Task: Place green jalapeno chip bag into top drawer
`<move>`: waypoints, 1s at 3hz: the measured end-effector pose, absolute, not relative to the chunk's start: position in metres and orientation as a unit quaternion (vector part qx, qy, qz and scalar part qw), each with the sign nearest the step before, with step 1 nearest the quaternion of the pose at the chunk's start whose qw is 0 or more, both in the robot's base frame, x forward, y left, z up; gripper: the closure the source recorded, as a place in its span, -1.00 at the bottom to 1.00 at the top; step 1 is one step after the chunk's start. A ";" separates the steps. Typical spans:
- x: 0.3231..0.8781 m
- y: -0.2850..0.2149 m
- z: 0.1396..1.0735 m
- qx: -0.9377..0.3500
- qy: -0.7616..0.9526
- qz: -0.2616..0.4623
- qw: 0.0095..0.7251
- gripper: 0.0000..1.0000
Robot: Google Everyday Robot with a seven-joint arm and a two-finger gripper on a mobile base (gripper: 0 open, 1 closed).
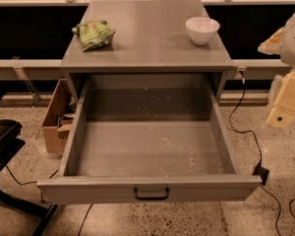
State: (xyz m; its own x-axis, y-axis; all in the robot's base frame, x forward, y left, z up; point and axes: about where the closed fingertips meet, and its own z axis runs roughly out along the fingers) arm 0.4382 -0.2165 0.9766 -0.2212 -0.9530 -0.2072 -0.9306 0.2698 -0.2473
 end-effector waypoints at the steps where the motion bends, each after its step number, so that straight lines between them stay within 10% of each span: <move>1: 0.438 -0.216 0.977 -0.603 0.781 -0.035 0.160 -1.00; 3: 0.522 -0.130 0.973 -0.618 0.724 0.055 0.302 -1.00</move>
Offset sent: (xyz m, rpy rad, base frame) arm 0.0695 0.0653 -0.0011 0.2716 -0.1651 0.1646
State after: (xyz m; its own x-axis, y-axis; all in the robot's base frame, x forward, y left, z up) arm 0.5219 -0.1302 0.9732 -0.0535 -0.8616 -0.5047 -0.9278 0.2298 -0.2940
